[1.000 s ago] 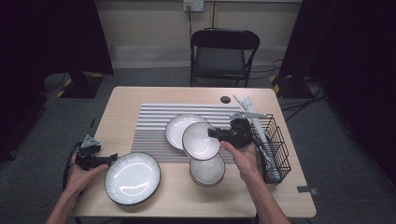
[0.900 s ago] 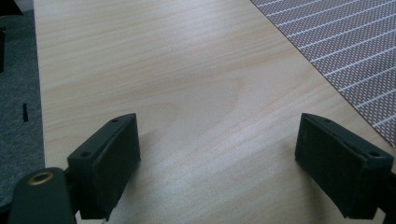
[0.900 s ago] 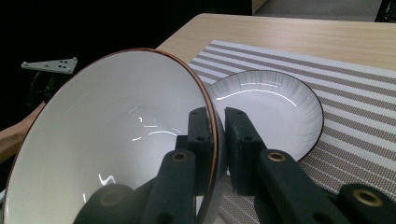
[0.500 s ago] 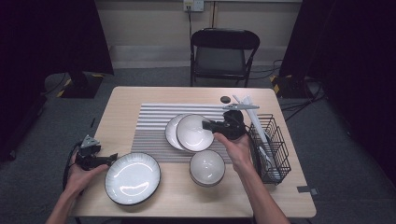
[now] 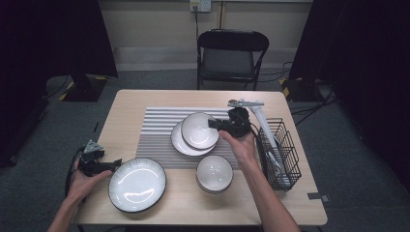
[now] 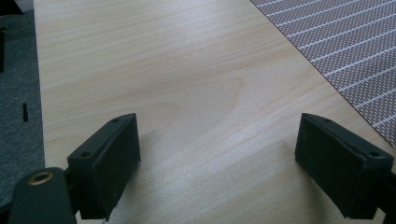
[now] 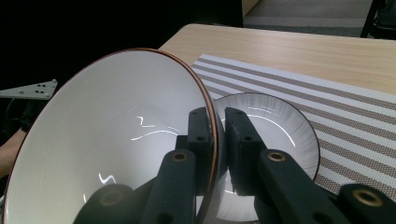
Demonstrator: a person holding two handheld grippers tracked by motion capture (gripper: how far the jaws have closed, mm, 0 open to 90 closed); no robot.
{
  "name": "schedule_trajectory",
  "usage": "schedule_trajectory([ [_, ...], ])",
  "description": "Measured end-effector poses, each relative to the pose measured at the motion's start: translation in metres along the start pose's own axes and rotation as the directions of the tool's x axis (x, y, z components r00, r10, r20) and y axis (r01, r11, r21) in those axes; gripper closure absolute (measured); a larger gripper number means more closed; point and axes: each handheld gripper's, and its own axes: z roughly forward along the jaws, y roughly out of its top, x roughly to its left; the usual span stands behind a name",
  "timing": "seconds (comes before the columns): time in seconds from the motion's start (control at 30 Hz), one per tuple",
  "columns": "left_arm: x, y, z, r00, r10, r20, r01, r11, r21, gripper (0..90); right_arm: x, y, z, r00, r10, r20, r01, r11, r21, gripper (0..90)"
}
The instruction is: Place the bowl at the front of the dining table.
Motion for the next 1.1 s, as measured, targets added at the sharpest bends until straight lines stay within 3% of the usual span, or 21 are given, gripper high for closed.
schedule_trajectory([
  [1.1,0.000,0.000,0.000,1.0000,0.000,0.000,0.000,1.0000,0.000,13.6,-0.009,0.025,0.041,0.9985,0.019,0.051,-0.020,0.999,0.025,81.7],
])
